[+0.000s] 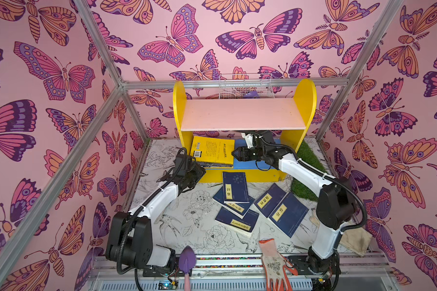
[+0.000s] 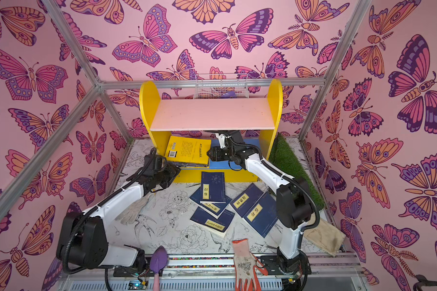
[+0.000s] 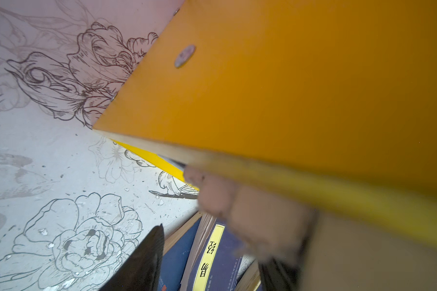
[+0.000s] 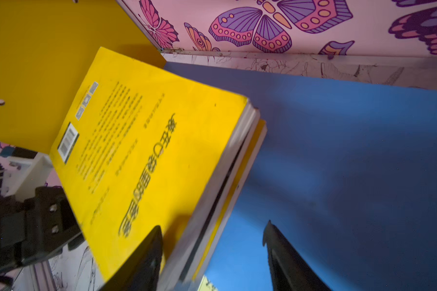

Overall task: Stacking books/files
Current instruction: Move the books to the bookshelf.

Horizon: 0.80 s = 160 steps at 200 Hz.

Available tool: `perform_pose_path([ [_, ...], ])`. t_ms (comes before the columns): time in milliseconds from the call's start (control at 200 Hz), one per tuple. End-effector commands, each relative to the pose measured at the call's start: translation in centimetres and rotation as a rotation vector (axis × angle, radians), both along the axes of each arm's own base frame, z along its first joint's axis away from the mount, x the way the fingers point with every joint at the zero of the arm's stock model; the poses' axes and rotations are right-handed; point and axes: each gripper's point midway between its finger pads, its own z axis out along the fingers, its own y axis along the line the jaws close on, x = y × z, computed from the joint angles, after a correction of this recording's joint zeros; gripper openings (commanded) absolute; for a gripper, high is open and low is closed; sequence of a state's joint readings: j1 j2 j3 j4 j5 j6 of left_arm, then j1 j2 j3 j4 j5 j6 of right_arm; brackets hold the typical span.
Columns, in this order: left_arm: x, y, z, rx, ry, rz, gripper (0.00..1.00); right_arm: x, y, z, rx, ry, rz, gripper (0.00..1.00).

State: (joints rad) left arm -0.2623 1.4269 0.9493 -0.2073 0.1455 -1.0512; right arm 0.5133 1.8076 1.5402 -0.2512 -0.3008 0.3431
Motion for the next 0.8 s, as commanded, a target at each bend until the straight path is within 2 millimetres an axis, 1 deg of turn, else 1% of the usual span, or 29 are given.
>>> perform_pose_path([
  [0, 0.4, -4.2, 3.1, -0.024, -0.12, -0.145, 0.61, -0.7, -1.6, 7.9, 0.069, -0.164, -0.054, 0.63],
  [60, 0.1, -4.7, 3.3, -0.015, -0.13, -0.151, 0.61, -0.5, -2.3, 8.2, 0.058, -0.162, -0.092, 0.62],
  [145, -0.1, -5.6, 3.4, -0.022, -0.139, -0.162, 0.6, 0.0, -3.1, 7.8, 0.012, -0.143, -0.131, 0.62],
  [200, 0.0, -6.2, 3.5, -0.03, -0.144, -0.169, 0.6, 0.5, -3.6, 7.4, -0.02, -0.125, -0.161, 0.61],
  [246, 0.1, -6.7, 3.6, -0.036, -0.154, -0.178, 0.59, 1.2, -4.0, 6.7, -0.052, -0.105, -0.188, 0.61],
  [381, 0.4, -8.6, 4.4, -0.052, -0.202, -0.214, 0.59, 2.6, -3.5, 5.7, -0.079, -0.099, -0.192, 0.6],
  [466, 0.3, -9.6, 5.4, -0.051, -0.258, -0.24, 0.59, 3.0, -3.1, 5.1, -0.103, -0.118, -0.18, 0.59],
  [521, 0.2, -9.4, 6.2, -0.037, -0.295, -0.238, 0.59, 2.9, -2.8, 4.7, -0.1, -0.14, -0.164, 0.58],
  [586, 0.0, -8.6, 6.6, -0.011, -0.32, -0.212, 0.59, 2.6, -2.5, 4.3, -0.077, -0.154, -0.151, 0.59],
  [657, -0.2, -7.8, 6.9, 0.015, -0.34, -0.192, 0.6, 2.1, -2.5, 3.4, -0.077, -0.146, -0.143, 0.59],
  [797, -0.8, -7.1, 6.4, 0.039, -0.324, -0.179, 0.6, 1.2, -3.3, 2.2, -0.082, -0.162, -0.173, 0.58],
])
